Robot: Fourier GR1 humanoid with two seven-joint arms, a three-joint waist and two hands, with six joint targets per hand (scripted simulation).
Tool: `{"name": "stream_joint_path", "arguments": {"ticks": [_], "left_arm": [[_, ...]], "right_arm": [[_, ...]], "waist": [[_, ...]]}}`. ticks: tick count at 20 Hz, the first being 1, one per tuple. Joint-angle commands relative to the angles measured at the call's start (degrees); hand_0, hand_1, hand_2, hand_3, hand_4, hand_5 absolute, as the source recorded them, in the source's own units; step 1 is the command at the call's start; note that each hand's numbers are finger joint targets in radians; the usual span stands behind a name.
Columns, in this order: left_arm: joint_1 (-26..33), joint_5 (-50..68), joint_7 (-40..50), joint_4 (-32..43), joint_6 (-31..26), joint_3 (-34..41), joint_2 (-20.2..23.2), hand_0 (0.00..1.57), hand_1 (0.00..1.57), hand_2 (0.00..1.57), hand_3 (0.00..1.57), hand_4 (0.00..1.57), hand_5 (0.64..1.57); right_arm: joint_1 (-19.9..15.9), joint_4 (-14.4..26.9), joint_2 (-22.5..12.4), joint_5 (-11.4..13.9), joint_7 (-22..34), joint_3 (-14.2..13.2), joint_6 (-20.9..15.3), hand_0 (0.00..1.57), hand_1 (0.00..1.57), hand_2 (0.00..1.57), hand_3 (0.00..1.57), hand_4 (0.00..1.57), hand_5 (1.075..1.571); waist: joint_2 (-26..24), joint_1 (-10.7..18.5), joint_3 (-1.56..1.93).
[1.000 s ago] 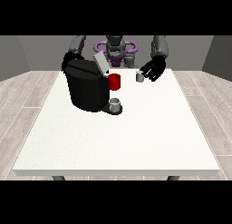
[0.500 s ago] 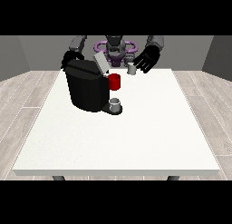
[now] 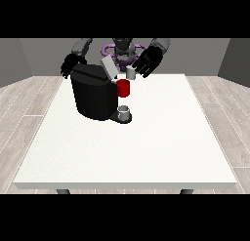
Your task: Insert the coffee pod into the coffee machine and close the lid
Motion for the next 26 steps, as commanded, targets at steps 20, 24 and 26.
{"name": "stream_joint_path", "arguments": {"ticks": [20, 24, 26], "left_arm": [[-1.9, -2.7, -0.4, 1.5, 0.4, -0.5, -1.6, 1.18, 1.18, 1.25, 1.18, 0.49, 1.571], [-1.8, -3.0, -0.9, 1.4, 0.8, -0.7, -2.7, 1.20, 1.20, 1.27, 1.20, 0.50, 1.571], [-4.3, -2.3, -0.7, 2.3, -1.8, 0.3, -0.5, 1.20, 1.20, 1.28, 1.21, 0.52, 1.571]], "right_arm": [[-0.3, -1.4, -0.5, -2.5, -0.7, -2.6, 0.7, 0.00, 0.00, 0.00, 0.00, 0.50, 1.571], [1.6, -1.8, 1.3, -0.5, -0.2, -0.5, -1.2, 0.00, 0.00, 0.00, 0.00, 0.53, 1.571], [-1.6, -2.0, 1.0, 0.1, -0.9, -1.5, -2.6, 0.00, 0.00, 0.00, 0.00, 0.48, 1.571]], "waist": [[3.0, -0.9, 0.01], [1.7, -0.7, 0.00], [4.2, -0.4, 0.00]]}}
